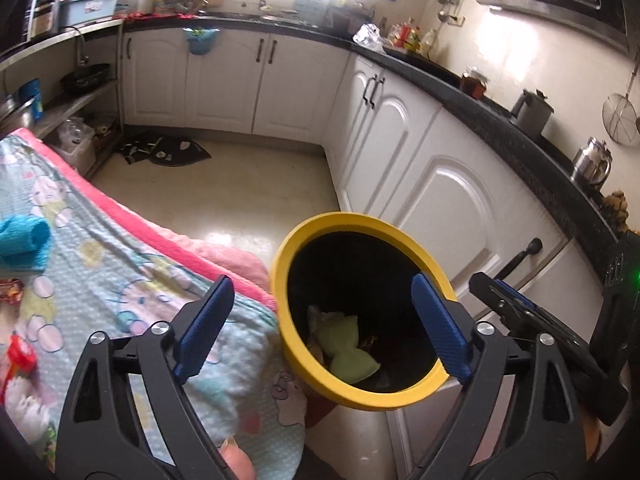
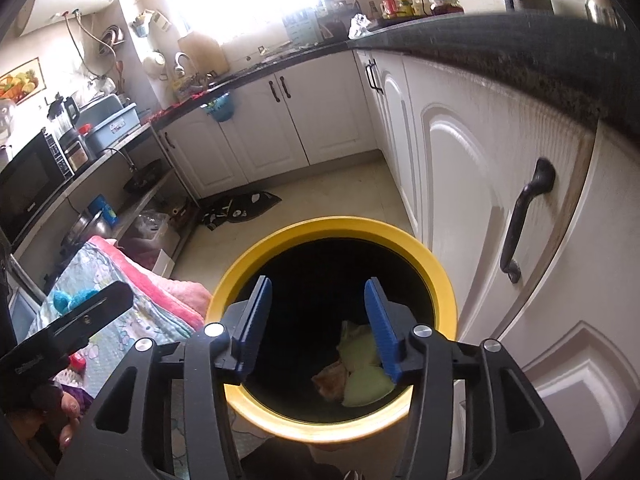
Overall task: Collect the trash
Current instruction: 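Open both tools to drop the scrubber and wrapper into the bin, then move both tools back toward the candy wrappers on the table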
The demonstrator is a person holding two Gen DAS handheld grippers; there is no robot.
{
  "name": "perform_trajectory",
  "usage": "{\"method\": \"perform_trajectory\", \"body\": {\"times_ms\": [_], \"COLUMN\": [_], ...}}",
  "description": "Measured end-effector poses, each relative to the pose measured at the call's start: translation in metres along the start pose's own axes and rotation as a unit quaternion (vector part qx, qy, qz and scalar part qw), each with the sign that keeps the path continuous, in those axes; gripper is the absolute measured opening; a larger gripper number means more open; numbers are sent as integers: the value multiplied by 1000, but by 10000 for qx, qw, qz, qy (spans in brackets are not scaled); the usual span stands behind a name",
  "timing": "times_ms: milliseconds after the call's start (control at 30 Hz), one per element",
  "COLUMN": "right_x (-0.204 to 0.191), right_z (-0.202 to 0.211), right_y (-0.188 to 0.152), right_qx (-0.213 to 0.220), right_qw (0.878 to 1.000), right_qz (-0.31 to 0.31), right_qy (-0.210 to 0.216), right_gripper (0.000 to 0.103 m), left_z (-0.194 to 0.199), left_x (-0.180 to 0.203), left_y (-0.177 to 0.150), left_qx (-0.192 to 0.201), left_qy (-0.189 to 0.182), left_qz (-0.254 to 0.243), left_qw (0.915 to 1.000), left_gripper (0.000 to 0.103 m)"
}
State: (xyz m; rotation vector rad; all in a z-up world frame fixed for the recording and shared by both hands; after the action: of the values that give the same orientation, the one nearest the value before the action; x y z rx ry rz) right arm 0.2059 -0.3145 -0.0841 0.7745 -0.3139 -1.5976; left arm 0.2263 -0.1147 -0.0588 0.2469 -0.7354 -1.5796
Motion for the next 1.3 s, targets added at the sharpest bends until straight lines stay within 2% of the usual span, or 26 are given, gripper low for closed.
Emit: {"method": "perform_trajectory", "body": {"times_ms": [33, 267, 633, 967, 1300], "right_x": [-3, -19, -63, -107, -140], "right_z": [4, 24, 49, 67, 78], "right_y": [1, 3, 1, -10, -18], "right_qx": [41, 251, 433, 444, 422], "right_qw": [10000, 9993, 9953, 9883, 9811], "right_qz": [27, 188, 662, 1073, 1419], "right_qy": [24, 181, 555, 990, 1242], "right_gripper": [51, 59, 64, 65, 67], "left_z": [5, 39, 93, 128, 150], "left_x": [-3, -29, -69, -91, -112], "left_y": [0, -3, -13, -23, -35], "left_qx": [49, 348, 833, 1169, 1360], "left_qy": [40, 203, 479, 666, 781], "left_qz": [38, 320, 732, 930, 1118], "left_qw": [10000, 9987, 9927, 9865, 9813], "left_gripper": [92, 92, 92, 92, 92]}}
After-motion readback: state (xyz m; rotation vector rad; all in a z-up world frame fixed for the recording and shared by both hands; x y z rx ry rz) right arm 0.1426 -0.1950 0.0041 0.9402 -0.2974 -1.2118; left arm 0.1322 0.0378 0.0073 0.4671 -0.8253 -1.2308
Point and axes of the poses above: each gripper's, at about its wrist camera, not at the fingertips, and z roughly against the way its jaws point, x to its right, y to its top, the point moved 3 cm from there along -z, roughly the way its jaws point, and after that the axes turned 11 degrees about -x, right-handed, at the moved point
